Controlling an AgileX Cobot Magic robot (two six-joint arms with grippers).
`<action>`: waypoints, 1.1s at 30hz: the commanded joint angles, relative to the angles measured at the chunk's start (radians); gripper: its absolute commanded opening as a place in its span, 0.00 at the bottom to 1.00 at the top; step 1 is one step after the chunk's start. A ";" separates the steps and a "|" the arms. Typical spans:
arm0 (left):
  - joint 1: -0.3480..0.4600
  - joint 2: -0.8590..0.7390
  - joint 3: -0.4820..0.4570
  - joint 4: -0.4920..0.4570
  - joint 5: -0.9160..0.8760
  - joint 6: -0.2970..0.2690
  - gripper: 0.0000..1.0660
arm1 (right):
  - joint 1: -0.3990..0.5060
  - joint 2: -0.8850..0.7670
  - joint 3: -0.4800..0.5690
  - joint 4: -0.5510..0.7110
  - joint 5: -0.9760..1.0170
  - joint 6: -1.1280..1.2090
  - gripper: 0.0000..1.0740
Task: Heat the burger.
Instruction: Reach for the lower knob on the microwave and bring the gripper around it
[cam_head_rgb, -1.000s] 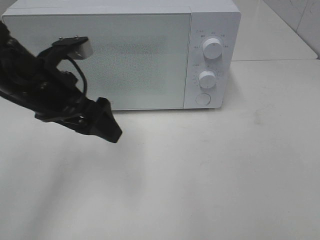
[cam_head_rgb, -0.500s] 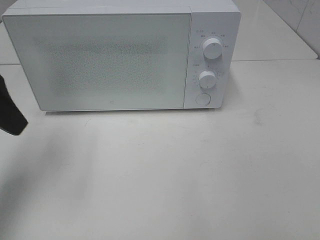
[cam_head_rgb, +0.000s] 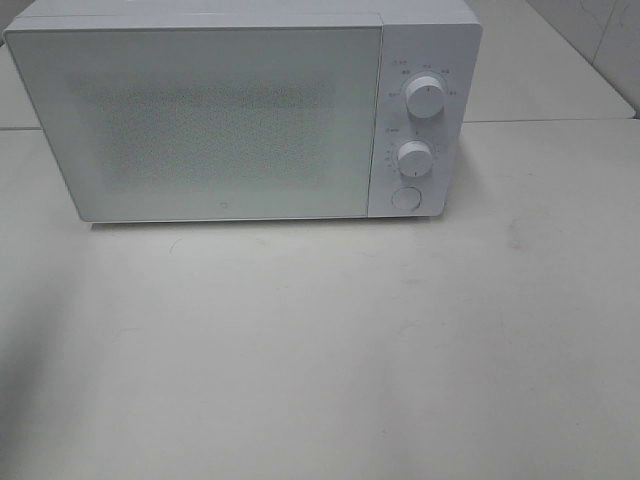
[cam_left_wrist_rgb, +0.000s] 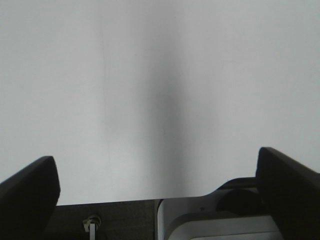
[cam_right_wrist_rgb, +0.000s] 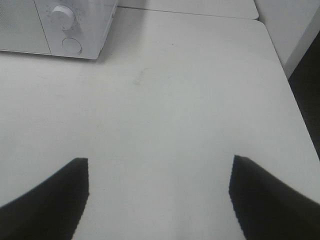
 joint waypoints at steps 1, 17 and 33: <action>0.001 -0.063 0.002 0.014 0.017 -0.026 0.95 | -0.005 -0.027 0.000 -0.001 -0.006 0.001 0.71; 0.001 -0.571 0.241 0.038 -0.055 -0.014 0.95 | -0.005 -0.027 0.000 -0.001 -0.006 0.001 0.71; 0.001 -0.898 0.476 0.010 -0.144 -0.013 0.95 | -0.005 -0.027 0.000 -0.001 -0.006 0.001 0.71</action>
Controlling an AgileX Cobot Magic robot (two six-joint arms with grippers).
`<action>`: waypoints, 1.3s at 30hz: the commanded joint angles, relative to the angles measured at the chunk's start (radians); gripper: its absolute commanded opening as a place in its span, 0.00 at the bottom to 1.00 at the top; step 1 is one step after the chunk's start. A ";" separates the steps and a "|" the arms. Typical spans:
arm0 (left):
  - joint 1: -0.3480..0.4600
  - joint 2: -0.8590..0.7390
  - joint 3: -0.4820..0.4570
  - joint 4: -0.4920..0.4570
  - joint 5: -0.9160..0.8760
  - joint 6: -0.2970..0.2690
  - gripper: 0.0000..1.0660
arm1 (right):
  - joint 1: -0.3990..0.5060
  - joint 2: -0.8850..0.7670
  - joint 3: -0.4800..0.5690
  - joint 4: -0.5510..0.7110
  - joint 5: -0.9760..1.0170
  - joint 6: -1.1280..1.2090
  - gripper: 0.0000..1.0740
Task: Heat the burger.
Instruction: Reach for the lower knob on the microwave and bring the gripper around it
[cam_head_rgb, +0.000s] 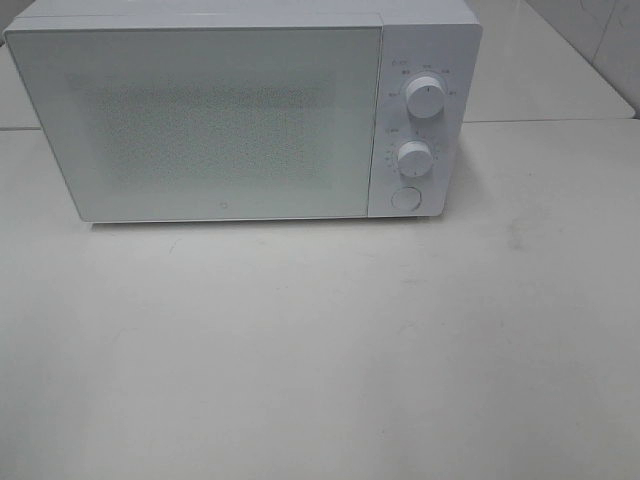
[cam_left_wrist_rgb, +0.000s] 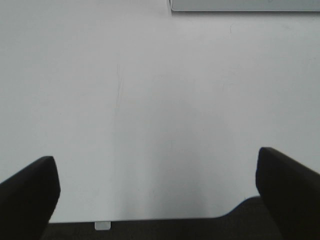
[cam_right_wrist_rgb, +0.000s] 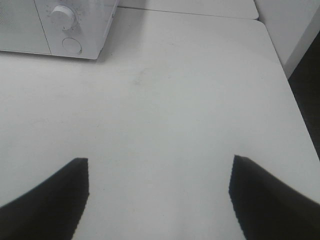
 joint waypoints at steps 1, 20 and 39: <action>0.001 -0.049 0.010 -0.010 -0.032 0.001 0.95 | -0.005 -0.027 0.000 -0.001 -0.006 0.001 0.71; 0.001 -0.253 0.010 -0.014 -0.032 -0.005 0.95 | -0.005 -0.027 0.000 -0.001 -0.006 0.001 0.71; 0.001 -0.253 0.010 -0.014 -0.032 -0.005 0.95 | -0.004 -0.027 -0.042 0.007 -0.128 0.052 0.62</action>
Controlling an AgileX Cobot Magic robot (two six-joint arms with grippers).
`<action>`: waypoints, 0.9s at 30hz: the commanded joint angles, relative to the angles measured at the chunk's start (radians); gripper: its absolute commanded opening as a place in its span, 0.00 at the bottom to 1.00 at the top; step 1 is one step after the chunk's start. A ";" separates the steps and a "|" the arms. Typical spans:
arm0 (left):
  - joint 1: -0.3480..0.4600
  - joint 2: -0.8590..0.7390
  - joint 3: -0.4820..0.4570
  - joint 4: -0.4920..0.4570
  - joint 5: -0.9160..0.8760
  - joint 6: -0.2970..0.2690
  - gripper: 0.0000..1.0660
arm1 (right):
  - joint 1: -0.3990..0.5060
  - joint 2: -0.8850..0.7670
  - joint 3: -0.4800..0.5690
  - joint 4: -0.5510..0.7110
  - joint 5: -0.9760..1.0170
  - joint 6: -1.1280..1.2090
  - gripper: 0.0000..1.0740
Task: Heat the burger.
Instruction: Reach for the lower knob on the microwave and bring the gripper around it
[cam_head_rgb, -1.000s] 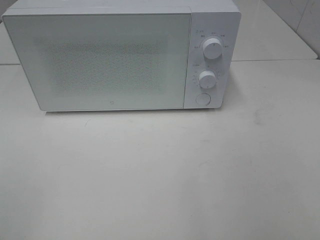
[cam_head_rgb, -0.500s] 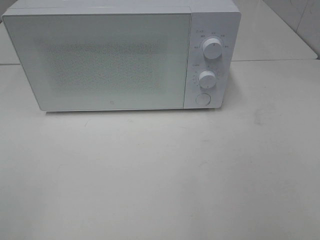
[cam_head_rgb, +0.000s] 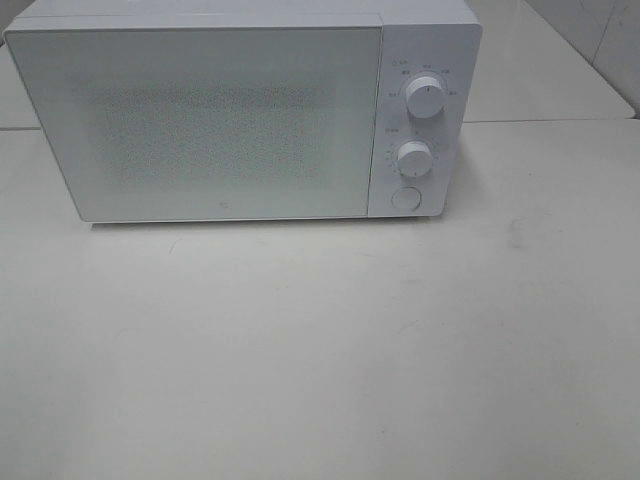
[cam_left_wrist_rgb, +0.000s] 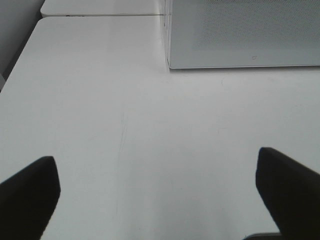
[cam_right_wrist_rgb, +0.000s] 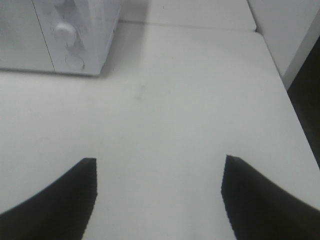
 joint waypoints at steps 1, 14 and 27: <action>0.001 -0.027 0.000 -0.005 -0.016 -0.005 0.95 | -0.004 -0.027 -0.024 0.005 -0.085 0.028 0.62; 0.001 -0.027 0.000 -0.005 -0.016 -0.005 0.95 | -0.004 0.113 -0.024 0.003 -0.337 0.042 0.63; 0.001 -0.027 0.000 -0.005 -0.016 -0.005 0.95 | -0.004 0.372 -0.024 0.004 -0.534 0.042 0.69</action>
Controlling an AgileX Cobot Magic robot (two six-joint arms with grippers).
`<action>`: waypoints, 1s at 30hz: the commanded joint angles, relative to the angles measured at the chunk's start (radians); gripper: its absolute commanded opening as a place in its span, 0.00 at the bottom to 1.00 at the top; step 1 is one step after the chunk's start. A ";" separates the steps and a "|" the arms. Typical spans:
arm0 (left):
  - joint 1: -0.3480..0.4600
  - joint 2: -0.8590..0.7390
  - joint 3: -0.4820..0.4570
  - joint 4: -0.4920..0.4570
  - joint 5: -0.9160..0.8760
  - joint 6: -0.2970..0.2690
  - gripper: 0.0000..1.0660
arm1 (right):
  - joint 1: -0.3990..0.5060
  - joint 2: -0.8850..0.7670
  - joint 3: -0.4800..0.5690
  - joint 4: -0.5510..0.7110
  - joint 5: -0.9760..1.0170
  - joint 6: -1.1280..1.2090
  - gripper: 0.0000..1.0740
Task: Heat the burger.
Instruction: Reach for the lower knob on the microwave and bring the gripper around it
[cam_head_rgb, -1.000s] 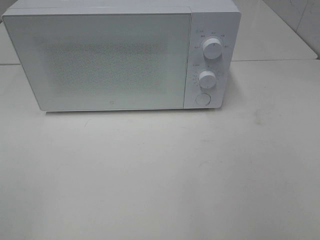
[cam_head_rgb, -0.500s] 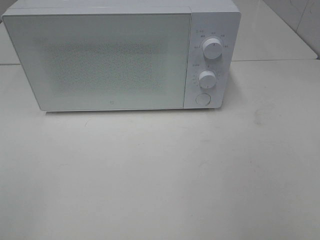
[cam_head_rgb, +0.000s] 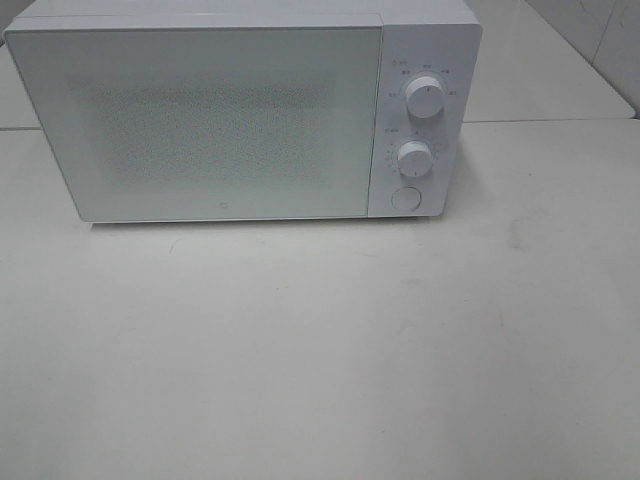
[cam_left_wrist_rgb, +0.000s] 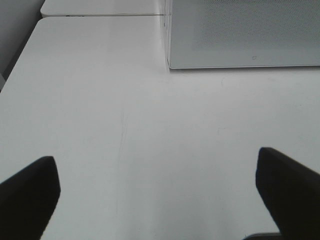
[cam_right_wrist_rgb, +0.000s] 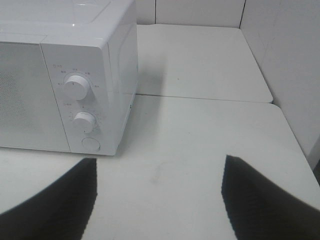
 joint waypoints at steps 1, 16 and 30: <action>0.001 -0.027 0.000 -0.005 -0.016 -0.005 0.95 | -0.004 0.034 -0.008 -0.003 -0.061 0.011 0.69; 0.001 -0.027 0.000 -0.005 -0.016 -0.005 0.95 | -0.004 0.381 -0.008 -0.003 -0.411 0.011 0.71; 0.001 -0.027 0.000 -0.005 -0.016 -0.005 0.95 | -0.004 0.663 -0.008 -0.003 -0.730 0.010 0.71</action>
